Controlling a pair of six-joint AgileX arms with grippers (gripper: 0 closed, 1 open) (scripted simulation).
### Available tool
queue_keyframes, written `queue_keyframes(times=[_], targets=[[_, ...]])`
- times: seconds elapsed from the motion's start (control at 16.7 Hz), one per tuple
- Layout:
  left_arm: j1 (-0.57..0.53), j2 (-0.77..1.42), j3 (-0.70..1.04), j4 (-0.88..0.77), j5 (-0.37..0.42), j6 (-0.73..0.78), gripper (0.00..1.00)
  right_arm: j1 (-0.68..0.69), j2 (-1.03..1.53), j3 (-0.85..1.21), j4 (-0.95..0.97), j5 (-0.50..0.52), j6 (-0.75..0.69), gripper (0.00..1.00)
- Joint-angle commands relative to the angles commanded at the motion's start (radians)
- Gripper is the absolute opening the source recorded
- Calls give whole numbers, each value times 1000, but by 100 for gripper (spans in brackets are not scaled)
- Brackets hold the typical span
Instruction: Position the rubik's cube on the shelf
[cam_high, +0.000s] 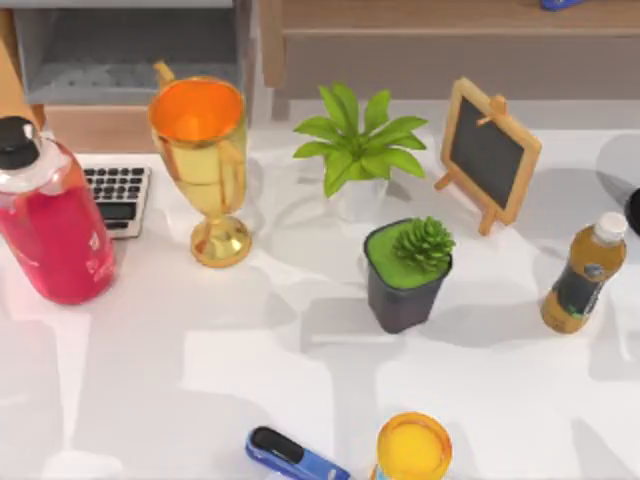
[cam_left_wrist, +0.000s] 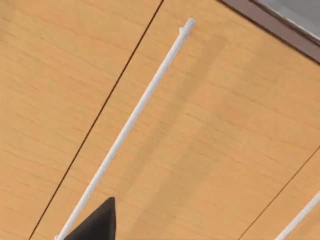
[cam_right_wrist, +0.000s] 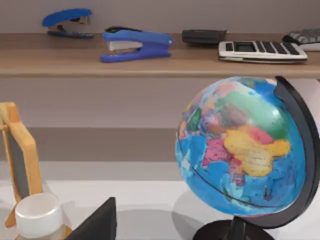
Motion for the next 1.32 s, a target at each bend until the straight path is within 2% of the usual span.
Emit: queue_keyframes(times=[0.3, 0.6, 1.08, 1.32], targets=[[52, 441, 225, 226, 74, 291, 100, 0, 0, 0, 0, 0, 0, 100], [75, 716, 385, 380, 113, 470, 100, 0, 0, 0, 0, 0, 0, 100], [73, 764, 416, 406, 117, 501, 100, 0, 0, 0, 0, 0, 0, 100], [61, 799, 489, 371, 102, 502, 100, 0, 0, 0, 0, 0, 0, 100]])
